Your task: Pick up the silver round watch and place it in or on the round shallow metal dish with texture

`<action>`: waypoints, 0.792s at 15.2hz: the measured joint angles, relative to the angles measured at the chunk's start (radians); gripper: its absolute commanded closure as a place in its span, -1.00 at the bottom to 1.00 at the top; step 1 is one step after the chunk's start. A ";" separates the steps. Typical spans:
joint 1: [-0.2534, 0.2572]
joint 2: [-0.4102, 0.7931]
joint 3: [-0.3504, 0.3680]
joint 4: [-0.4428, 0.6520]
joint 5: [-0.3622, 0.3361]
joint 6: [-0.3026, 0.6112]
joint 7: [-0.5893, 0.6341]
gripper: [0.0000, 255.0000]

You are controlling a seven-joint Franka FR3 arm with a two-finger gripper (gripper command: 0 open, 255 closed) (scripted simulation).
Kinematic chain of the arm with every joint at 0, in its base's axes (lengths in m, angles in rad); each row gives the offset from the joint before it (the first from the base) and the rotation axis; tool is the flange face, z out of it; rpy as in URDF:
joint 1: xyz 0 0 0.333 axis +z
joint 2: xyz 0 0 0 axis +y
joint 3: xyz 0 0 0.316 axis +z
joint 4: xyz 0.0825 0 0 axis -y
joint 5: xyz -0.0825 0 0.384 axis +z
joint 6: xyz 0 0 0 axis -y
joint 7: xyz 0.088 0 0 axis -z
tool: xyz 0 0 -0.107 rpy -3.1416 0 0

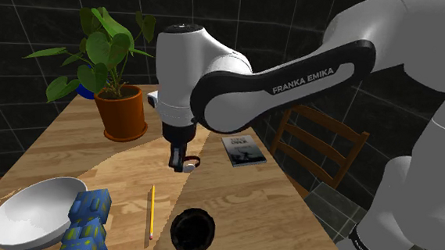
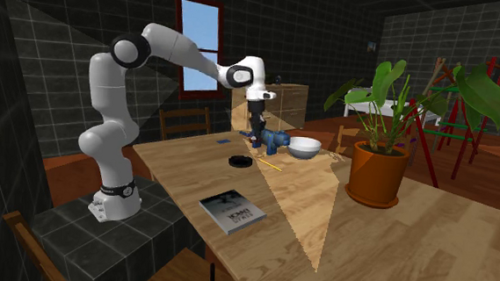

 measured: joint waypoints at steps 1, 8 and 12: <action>0.011 -0.014 0.011 -0.018 0.003 0.003 0.022 1.00; 0.078 -0.076 0.077 -0.084 0.022 0.001 0.147 1.00; 0.081 -0.066 0.081 -0.122 0.013 0.046 0.164 1.00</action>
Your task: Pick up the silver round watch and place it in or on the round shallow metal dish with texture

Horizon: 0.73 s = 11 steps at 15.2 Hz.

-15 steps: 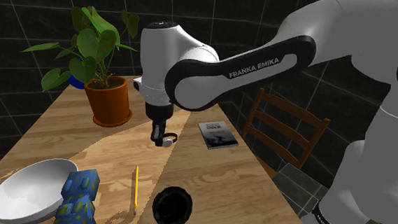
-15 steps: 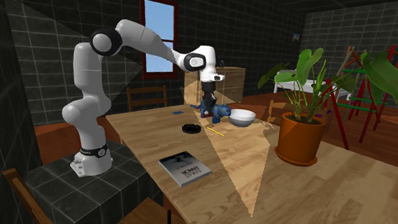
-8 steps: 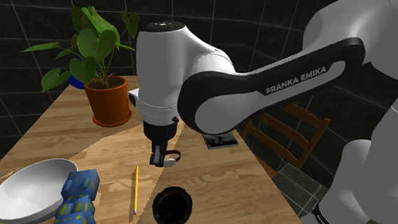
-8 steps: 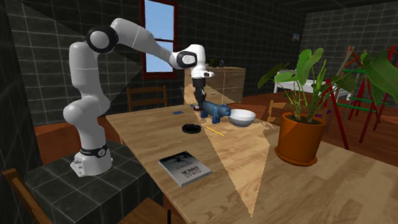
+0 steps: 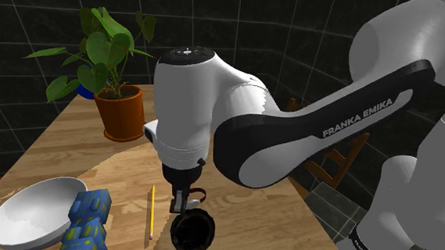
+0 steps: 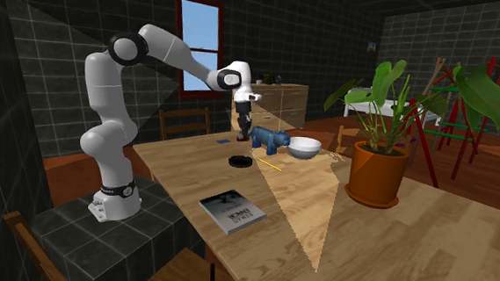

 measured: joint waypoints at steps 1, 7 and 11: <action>0.000 0.003 0.000 -0.009 -0.002 0.012 0.003 1.00; 0.003 0.040 0.002 -0.057 -0.029 0.089 0.029 1.00; 0.004 0.064 0.002 -0.083 -0.049 0.136 0.045 1.00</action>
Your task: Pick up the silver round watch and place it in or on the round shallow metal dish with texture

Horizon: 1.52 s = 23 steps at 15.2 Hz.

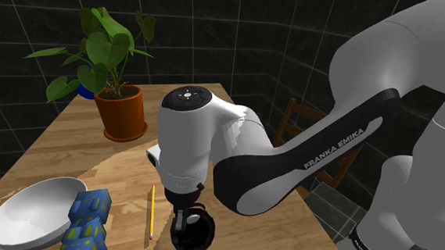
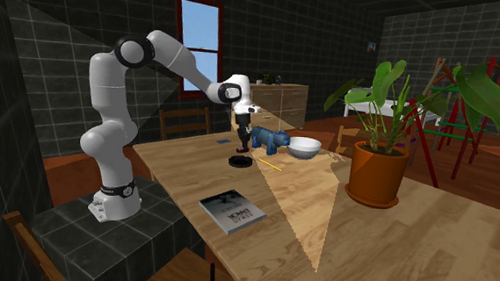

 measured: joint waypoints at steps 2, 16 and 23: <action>0.000 0.003 0.000 -0.006 -0.003 0.008 0.002 1.00; 0.000 -0.021 0.002 0.009 0.015 -0.025 -0.009 -1.00; 0.000 -0.063 0.004 0.052 0.045 -0.104 -0.031 -1.00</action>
